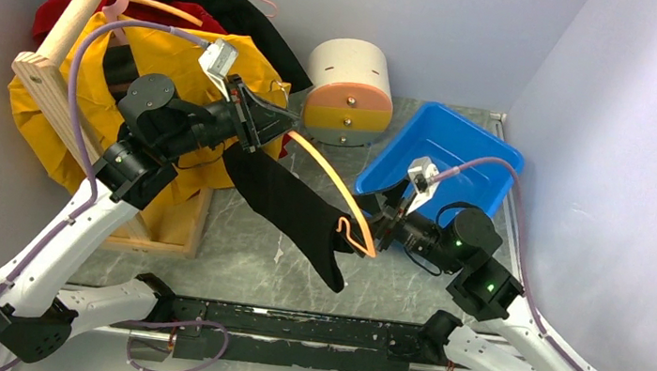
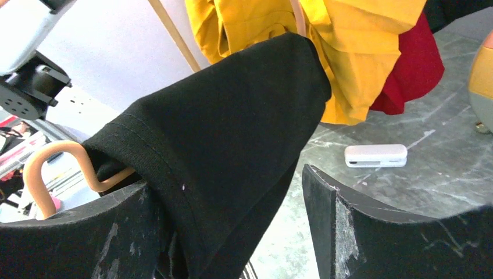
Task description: Remove the skirt from the hanger
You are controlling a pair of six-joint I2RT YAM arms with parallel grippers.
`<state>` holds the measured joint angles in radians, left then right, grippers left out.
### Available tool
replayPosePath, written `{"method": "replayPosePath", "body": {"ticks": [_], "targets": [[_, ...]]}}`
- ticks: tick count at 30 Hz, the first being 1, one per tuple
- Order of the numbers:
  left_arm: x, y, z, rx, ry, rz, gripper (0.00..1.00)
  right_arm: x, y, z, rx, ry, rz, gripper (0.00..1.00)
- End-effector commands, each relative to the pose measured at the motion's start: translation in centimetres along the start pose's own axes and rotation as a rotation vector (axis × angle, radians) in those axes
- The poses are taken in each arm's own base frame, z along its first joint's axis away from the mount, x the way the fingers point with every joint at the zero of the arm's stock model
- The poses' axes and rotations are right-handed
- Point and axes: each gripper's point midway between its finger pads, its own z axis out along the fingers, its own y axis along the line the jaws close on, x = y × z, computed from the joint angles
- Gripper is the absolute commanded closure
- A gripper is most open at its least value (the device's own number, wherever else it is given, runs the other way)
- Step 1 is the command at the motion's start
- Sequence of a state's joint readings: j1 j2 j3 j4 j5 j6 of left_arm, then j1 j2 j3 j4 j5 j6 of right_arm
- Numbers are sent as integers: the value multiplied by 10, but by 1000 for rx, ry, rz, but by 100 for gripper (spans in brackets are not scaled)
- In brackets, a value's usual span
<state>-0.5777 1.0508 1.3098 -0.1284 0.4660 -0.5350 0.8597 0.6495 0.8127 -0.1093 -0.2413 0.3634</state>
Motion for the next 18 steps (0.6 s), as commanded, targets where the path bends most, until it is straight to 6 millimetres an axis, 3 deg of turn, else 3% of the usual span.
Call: {"method": "replayPosePath", "body": {"ticks": [1, 4, 9, 14, 18], "targets": [[-21, -18, -4, 44, -60, 31, 93, -3, 15, 6, -87, -19, 17, 22], [-19, -19, -4, 52, -48, 32, 93, 2, 13, 14, -93, -15, 39, 36], [-11, -21, -7, 86, -30, 78, 93, -15, -5, 19, 24, -68, 43, 77], [8, -23, -8, 150, 10, 123, 93, -44, -2, 14, 38, -154, 4, 99], [25, -11, -7, 124, 57, 132, 93, -65, 3, 14, 35, -196, -13, 100]]}}
